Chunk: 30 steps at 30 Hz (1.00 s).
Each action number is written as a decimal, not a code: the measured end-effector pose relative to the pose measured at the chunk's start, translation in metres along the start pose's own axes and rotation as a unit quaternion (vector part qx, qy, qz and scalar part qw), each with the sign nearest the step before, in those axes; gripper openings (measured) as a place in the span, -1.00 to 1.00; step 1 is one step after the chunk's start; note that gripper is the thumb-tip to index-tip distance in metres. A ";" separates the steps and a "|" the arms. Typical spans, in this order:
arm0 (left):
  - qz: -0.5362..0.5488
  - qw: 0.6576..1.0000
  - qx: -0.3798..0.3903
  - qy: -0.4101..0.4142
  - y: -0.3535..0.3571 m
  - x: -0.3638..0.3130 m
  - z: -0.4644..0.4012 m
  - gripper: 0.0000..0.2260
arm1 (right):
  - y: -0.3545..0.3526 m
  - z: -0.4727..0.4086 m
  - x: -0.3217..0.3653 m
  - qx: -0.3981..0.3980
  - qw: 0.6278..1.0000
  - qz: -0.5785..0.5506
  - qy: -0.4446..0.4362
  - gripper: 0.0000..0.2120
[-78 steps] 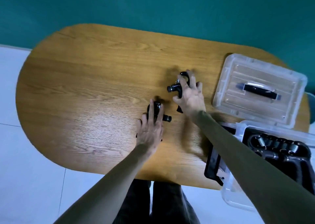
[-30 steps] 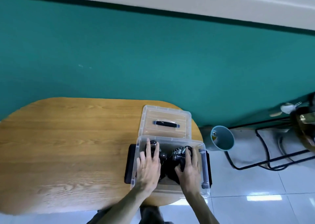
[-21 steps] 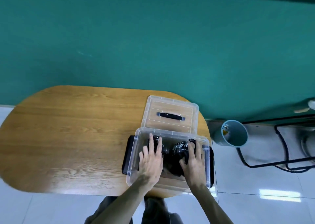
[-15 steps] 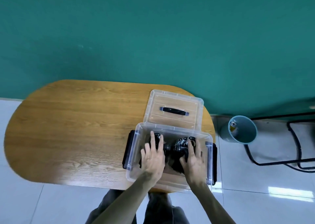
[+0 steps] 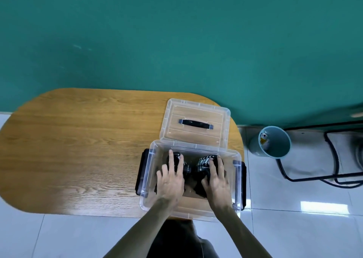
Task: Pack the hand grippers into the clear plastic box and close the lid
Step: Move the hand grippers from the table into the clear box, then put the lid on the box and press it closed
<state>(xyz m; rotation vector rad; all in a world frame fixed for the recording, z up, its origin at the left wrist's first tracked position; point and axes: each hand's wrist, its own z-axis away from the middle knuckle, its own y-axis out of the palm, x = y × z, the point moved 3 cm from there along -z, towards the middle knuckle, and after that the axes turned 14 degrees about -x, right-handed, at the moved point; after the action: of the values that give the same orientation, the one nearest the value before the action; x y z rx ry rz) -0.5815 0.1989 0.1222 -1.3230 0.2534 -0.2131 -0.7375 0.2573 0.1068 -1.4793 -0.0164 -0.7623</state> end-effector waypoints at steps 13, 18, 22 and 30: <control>0.081 0.992 -0.085 0.048 -0.008 0.025 -0.004 -0.35 | -0.014 -0.003 0.008 -0.089 0.993 0.067 -0.033 -0.45; 0.128 0.974 -0.157 0.105 -0.051 0.034 -0.039 -0.46 | -0.043 -0.017 0.020 -0.102 0.991 0.018 -0.080 -0.52; 0.097 0.970 -0.190 0.118 -0.087 0.043 -0.111 -0.47 | -0.075 -0.067 0.030 -0.159 0.980 -0.017 -0.120 -0.53; 0.047 0.978 -0.168 0.111 -0.078 0.051 -0.212 -0.42 | -0.091 -0.197 0.015 -0.188 0.970 0.048 -0.147 -0.48</control>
<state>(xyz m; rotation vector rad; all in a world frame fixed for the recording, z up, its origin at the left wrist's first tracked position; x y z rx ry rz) -0.5973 -0.0306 0.1476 -1.6190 0.5598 -0.2450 -0.8540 0.0835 0.1665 -1.9320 -0.0255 -0.4765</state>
